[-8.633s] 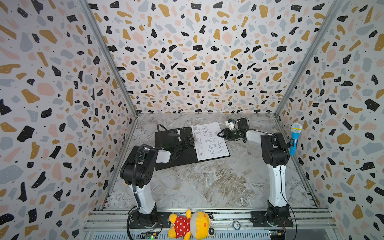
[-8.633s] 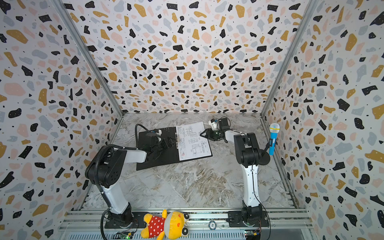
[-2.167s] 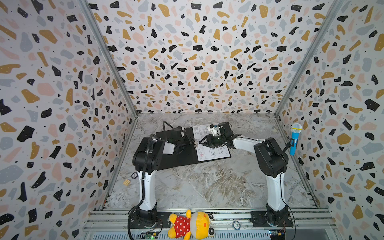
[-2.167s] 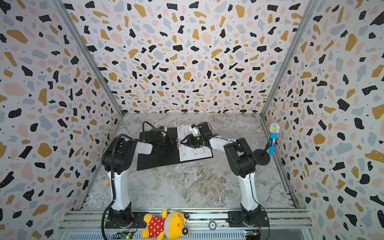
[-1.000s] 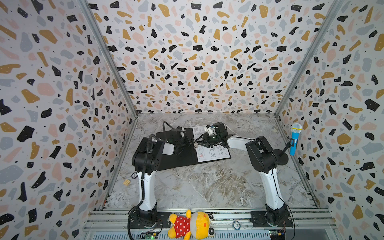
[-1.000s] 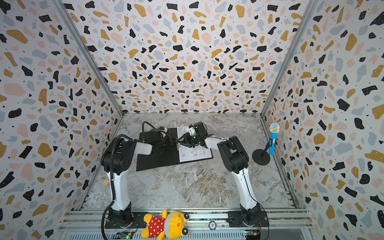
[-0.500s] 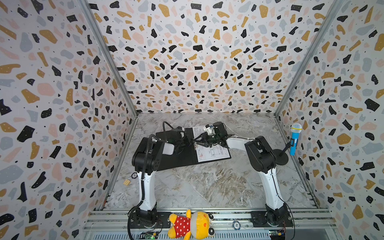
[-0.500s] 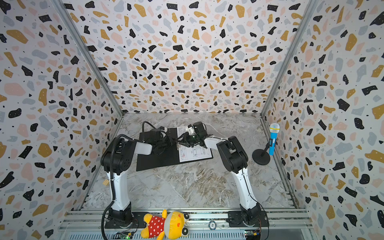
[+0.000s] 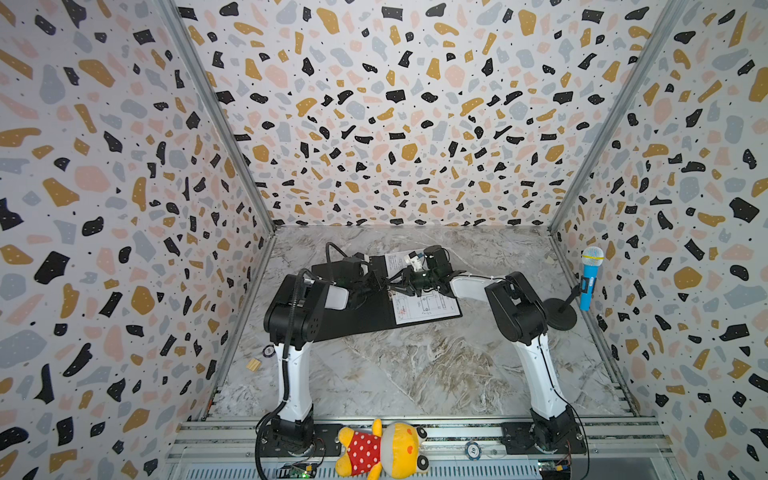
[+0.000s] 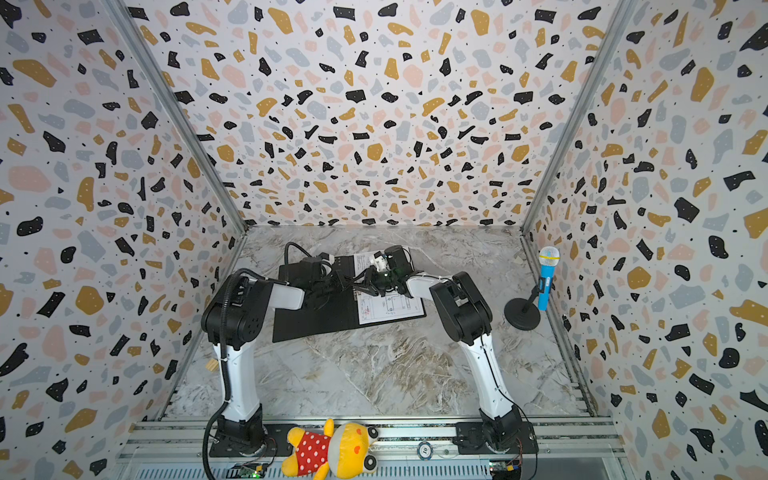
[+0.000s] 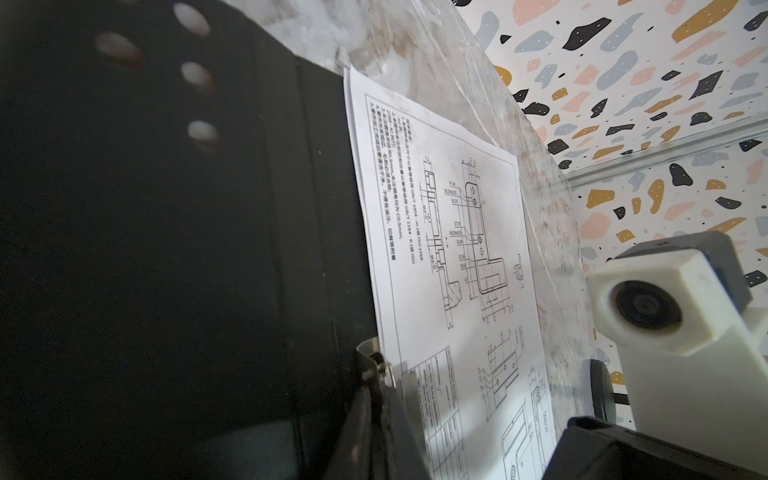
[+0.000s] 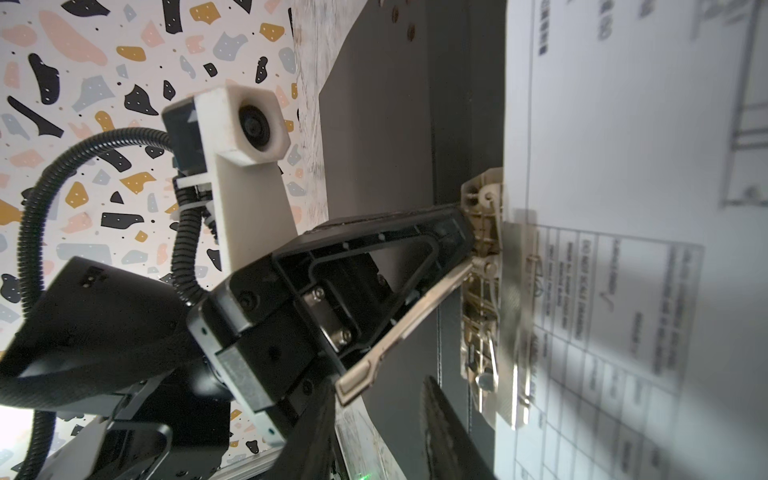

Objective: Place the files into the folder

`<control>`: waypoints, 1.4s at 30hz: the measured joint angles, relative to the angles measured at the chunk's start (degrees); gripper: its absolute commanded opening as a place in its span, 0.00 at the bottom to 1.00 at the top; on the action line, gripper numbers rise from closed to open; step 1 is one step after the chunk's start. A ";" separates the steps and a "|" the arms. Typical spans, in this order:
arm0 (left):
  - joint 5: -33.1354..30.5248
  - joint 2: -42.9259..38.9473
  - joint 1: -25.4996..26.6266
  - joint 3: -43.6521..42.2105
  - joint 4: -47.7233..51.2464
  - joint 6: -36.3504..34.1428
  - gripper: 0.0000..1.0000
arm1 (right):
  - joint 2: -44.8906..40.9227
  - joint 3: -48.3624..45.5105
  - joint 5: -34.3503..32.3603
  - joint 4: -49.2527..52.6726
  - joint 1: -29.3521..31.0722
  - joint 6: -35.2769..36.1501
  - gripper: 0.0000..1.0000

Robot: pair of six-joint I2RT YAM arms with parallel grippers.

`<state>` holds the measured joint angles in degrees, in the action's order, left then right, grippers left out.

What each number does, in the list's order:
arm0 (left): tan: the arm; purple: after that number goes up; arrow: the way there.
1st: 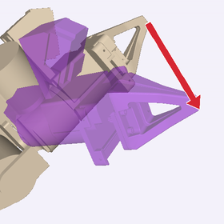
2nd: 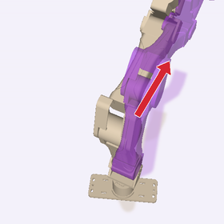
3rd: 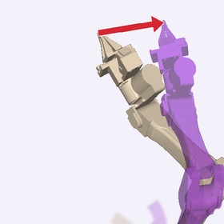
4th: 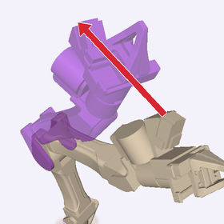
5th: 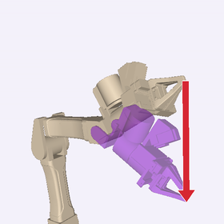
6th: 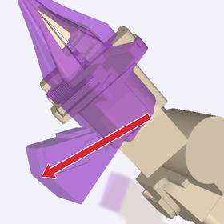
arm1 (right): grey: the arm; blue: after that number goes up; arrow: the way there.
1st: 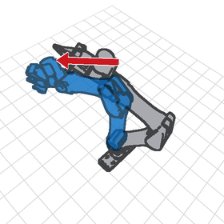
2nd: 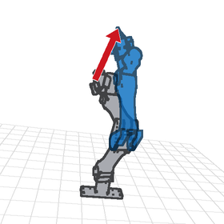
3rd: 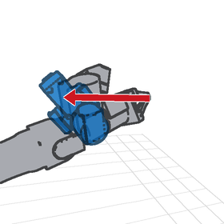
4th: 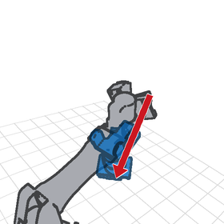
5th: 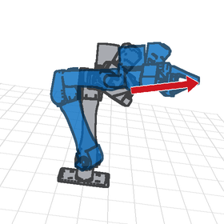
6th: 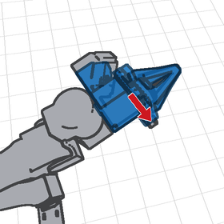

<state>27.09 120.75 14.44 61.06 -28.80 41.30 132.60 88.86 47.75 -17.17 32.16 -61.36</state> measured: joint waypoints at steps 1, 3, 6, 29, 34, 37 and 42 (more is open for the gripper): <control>0.00 0.00 0.00 0.00 0.00 -0.02 0.09 | 0.11 0.26 0.04 -0.02 0.00 -0.13 0.36; 0.00 0.00 0.00 0.00 0.00 -0.07 0.09 | 0.22 0.48 0.07 -0.31 0.00 -0.33 0.36; 0.00 0.00 0.00 0.00 0.00 -0.13 0.09 | 0.22 0.48 0.20 -0.55 0.07 -0.61 0.33; 0.02 0.00 0.00 0.00 0.00 -0.17 0.08 | 0.22 0.46 0.46 -1.77 0.07 -1.20 0.22; 0.04 0.00 0.00 0.00 0.00 -0.17 0.08 | 0.22 0.33 0.55 -1.88 0.07 -1.20 0.19; 0.02 0.00 0.00 0.00 0.00 -0.17 0.08 | 0.22 0.09 0.79 -2.16 0.07 -1.20 0.17; 0.02 0.00 0.00 0.00 0.00 -0.17 0.08 | 0.22 -0.79 1.44 -3.02 0.07 -1.18 0.16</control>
<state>27.11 120.75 14.44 61.06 -28.80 41.12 132.81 88.07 49.19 -20.18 32.23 -62.54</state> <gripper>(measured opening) 0.084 0.162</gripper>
